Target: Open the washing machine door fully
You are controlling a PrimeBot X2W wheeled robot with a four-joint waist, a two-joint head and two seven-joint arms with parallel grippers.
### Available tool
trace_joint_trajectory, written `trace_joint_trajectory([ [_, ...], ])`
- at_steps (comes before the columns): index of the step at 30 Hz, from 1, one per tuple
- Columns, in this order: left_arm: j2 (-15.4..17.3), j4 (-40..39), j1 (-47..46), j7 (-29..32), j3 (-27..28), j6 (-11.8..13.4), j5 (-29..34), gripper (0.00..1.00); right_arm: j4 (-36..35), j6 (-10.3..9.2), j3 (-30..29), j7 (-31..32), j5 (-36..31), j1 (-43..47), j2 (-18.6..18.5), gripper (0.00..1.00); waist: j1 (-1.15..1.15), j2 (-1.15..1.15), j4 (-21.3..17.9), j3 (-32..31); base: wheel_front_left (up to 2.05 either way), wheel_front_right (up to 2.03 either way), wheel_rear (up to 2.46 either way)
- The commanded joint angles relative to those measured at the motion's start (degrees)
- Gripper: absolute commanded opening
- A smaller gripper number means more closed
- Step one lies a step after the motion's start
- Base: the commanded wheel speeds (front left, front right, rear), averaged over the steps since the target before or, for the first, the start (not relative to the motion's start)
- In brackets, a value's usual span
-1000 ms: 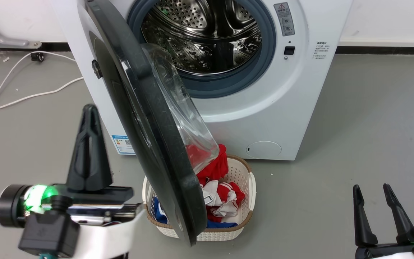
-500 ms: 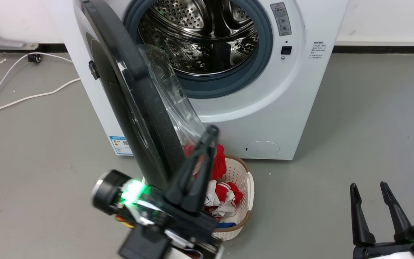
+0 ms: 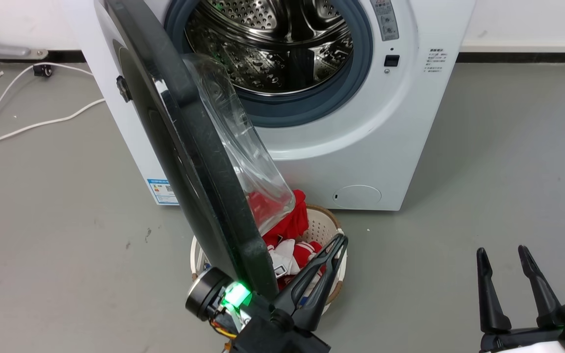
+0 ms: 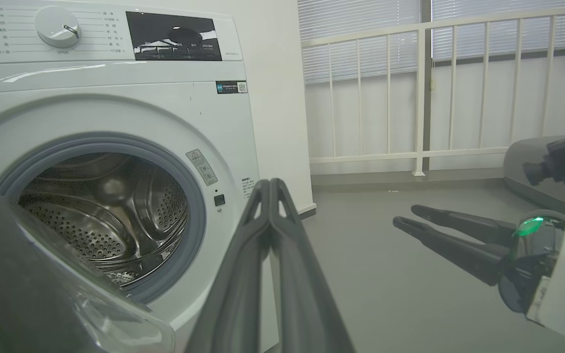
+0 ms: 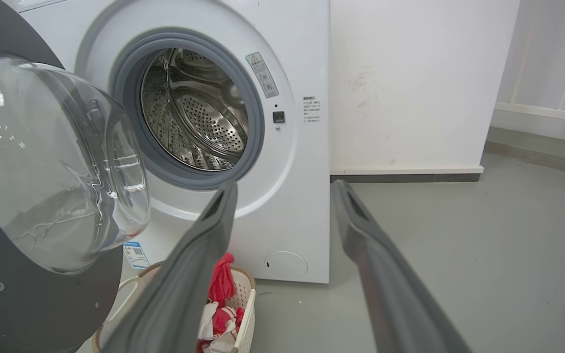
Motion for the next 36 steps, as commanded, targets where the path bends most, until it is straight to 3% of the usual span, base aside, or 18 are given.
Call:
trace_joint_trajectory([
  [1, 0.34, 0.45, 0.7, -0.13, -0.04, 0.38, -0.17, 0.0, -0.25, -0.01, 0.05, -0.14, -0.34, -0.68, 0.19, 1.0, -0.01, 0.0, 0.07, 0.25, 0.0, 0.0, 0.0],
  [19, 0.69, 12.72, 1.21, -0.13, 1.95, 1.79, -3.32, 0.0, 0.7, -0.01, 0.3, -0.14, -1.04, -2.47, 0.19, 1.0, -0.01, 0.0, 1.6, 2.14, 0.0, 0.0, 0.0],
  [36, 3.2, 12.44, 5.8, 0.05, 7.09, 5.94, -4.8, 0.0, 1.16, -0.01, 0.1, -0.13, -0.89, -0.62, 0.18, 1.0, -0.01, 0.0, 6.83, 1.79, 0.0, 0.0, 0.0],
])
